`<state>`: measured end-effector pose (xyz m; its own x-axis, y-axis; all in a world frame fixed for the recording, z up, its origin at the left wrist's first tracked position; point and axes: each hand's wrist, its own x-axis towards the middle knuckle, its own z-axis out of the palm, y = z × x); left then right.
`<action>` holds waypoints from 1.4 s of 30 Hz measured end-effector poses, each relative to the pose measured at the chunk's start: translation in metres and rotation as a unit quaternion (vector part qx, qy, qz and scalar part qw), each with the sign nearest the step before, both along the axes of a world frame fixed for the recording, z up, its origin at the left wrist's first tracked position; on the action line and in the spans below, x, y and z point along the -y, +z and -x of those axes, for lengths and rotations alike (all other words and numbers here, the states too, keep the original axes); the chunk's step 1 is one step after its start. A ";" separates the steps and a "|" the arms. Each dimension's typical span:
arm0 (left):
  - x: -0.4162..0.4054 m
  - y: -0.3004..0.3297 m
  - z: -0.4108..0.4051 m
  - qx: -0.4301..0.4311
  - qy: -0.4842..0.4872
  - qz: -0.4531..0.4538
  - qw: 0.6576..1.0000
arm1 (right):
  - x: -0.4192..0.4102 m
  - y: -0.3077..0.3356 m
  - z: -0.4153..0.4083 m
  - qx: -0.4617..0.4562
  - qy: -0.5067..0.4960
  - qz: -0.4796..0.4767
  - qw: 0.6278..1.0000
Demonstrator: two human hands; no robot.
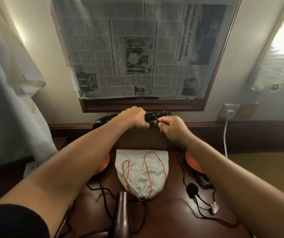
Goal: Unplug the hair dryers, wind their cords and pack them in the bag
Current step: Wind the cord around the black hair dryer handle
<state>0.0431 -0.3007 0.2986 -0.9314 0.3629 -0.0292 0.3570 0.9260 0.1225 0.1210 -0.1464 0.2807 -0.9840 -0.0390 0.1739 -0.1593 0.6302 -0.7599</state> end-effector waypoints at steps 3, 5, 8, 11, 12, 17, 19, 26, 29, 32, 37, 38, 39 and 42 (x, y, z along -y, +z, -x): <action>0.000 0.002 -0.002 0.000 -0.009 -0.010 1.000 | 0.000 -0.015 -0.002 0.085 0.012 0.159 0.984; -0.001 0.003 -0.004 0.002 -0.015 -0.016 1.000 | -0.002 -0.024 -0.004 0.143 0.036 0.266 0.953; -0.002 0.002 -0.006 0.007 -0.026 -0.022 0.999 | -0.005 -0.034 -0.003 0.185 0.059 0.347 0.918; -0.004 0.004 -0.008 0.005 -0.033 -0.042 0.999 | -0.008 -0.040 -0.003 0.225 0.056 0.357 0.905; -0.005 0.007 -0.009 0.004 -0.035 -0.045 0.998 | -0.008 -0.042 -0.004 0.242 0.055 0.355 0.901; -0.010 0.011 -0.012 0.005 -0.051 -0.024 0.998 | -0.013 -0.057 -0.001 0.286 0.088 0.433 0.850; -0.010 0.011 -0.012 0.004 -0.053 -0.025 0.998 | -0.015 -0.061 0.000 0.280 0.102 0.462 0.835; -0.013 0.014 -0.012 0.012 -0.083 -0.019 0.996 | -0.028 -0.059 0.009 0.248 0.080 0.323 0.910; -0.013 0.017 -0.011 0.004 -0.104 -0.015 0.994 | -0.034 -0.054 0.012 0.210 0.055 0.213 0.953; -0.013 0.019 -0.010 -0.004 -0.119 -0.004 0.993 | -0.039 -0.051 0.015 0.185 0.033 0.166 0.968; -0.013 0.017 -0.012 0.012 -0.133 0.003 0.991 | -0.047 -0.041 0.027 0.201 0.036 0.130 0.970; -0.013 0.016 -0.013 0.013 -0.135 0.005 0.991 | -0.048 -0.038 0.030 0.208 0.040 0.135 0.968; -0.014 0.015 -0.013 0.012 -0.138 0.009 0.990 | -0.050 -0.035 0.033 0.215 0.039 0.142 0.965; -0.015 0.013 -0.013 0.010 -0.145 0.013 0.989 | -0.059 -0.023 0.043 0.200 0.027 0.120 0.972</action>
<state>0.0559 -0.2855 0.3115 -0.7873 0.6136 -0.0598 0.6059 0.7880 0.1094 0.0783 -0.0871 0.2580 -0.9723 -0.0988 -0.2120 0.1514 0.4255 -0.8922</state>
